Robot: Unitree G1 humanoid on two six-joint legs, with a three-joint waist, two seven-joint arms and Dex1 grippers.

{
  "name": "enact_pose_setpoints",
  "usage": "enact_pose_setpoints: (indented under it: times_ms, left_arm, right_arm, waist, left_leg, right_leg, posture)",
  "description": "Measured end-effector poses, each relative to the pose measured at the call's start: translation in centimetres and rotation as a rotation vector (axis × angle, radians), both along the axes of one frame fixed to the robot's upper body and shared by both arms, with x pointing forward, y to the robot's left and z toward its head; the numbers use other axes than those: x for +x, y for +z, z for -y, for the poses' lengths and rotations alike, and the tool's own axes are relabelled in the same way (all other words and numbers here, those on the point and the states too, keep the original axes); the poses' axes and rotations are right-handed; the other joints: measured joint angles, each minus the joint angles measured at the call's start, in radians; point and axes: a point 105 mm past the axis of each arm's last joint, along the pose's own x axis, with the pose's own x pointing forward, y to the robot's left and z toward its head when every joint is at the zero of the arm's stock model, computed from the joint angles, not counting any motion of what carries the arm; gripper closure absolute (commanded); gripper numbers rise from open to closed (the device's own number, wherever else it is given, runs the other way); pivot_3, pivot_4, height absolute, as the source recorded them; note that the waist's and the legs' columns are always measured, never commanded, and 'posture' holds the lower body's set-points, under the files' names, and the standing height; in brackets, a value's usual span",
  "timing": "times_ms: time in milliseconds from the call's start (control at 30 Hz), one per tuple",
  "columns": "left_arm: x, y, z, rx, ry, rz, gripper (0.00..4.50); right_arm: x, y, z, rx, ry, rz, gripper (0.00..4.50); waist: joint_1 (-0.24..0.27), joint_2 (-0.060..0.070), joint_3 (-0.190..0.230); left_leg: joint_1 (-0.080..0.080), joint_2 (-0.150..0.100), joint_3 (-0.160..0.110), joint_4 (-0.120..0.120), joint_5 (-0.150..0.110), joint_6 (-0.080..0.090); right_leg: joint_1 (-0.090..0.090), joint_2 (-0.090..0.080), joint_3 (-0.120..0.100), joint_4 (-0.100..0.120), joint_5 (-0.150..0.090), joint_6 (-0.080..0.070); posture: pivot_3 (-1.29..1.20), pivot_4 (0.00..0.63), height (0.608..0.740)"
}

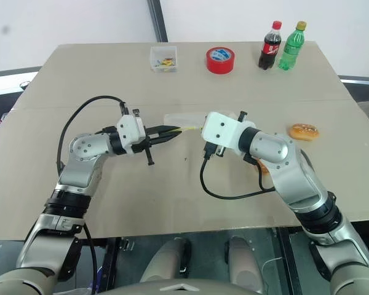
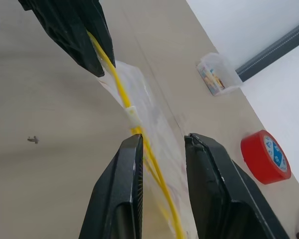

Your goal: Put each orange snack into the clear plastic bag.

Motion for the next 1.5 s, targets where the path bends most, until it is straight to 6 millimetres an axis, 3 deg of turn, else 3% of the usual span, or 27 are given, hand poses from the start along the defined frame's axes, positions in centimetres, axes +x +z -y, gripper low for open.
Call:
enact_pose_setpoints:
  times_ms: [800, 1067, 1167, 1333, 1500]
  left_arm:
    - [-0.7, -0.3, 0.2, 0.011, -0.033, 0.001, 4.5]
    - [-1.5, -0.4, 0.4, 0.01, -0.062, 0.002, 4.5]
    - [-1.3, -0.4, 0.4, 0.002, -0.048, -0.001, 4.5]
    - [-0.5, -0.5, -0.5, -0.022, 0.024, -0.023, 4.5]
    - [0.3, -0.5, -0.5, -0.032, 0.073, -0.033, 4.5]
  right_arm:
    - [0.7, -0.6, 0.4, -0.009, -0.047, -0.007, 3.17]
    - [2.3, -1.4, 0.5, 0.129, -0.175, -0.08, 3.17]
    - [2.9, -1.6, 1.4, 0.191, -0.255, -0.112, 3.17]
    - [3.7, -4.2, 6.7, 0.119, -0.437, -0.148, 3.17]
    - [2.1, -2.0, 4.8, 0.183, -0.302, -0.103, 3.17]
  waist:
    - [0.0, 0.0, 0.0]
    - [0.0, 0.0, 0.0]
    - [0.001, 0.0, 0.0]
    - [0.01, 0.0, 0.0]
    - [-0.004, 0.0, 0.0]
  left_leg:
    - [0.0, 0.0, 0.0, 0.0, 0.0, 0.0]
    - [0.0, 0.0, 0.0, 0.0, 0.0, 0.0]
    - [0.0, 0.0, 0.0, 0.0, 0.0, 0.0]
    - [0.0, 0.0, 0.0, 0.0, 0.0, 0.0]
    - [0.001, 0.001, 0.0, 0.0, 0.0, 0.0]
  right_leg:
    - [0.0, 0.0, 0.0, 0.0, 0.0, 0.0]
    - [0.0, 0.0, 0.0, 0.0, 0.0, 0.0]
    - [0.0, 0.0, 0.0, 0.0, 0.0, 0.0]
    - [0.0, 0.0, 0.0, 0.0, 0.0, 0.0]
    - [0.0, 0.002, 0.0, 0.0, 0.0, 0.0]
  posture:
    - [0.0, 0.15, 0.74]
    - [0.0, 0.15, 0.74]
    - [0.0, 0.15, 0.74]
    - [0.0, 0.15, 0.74]
    - [0.0, 0.15, 0.74]
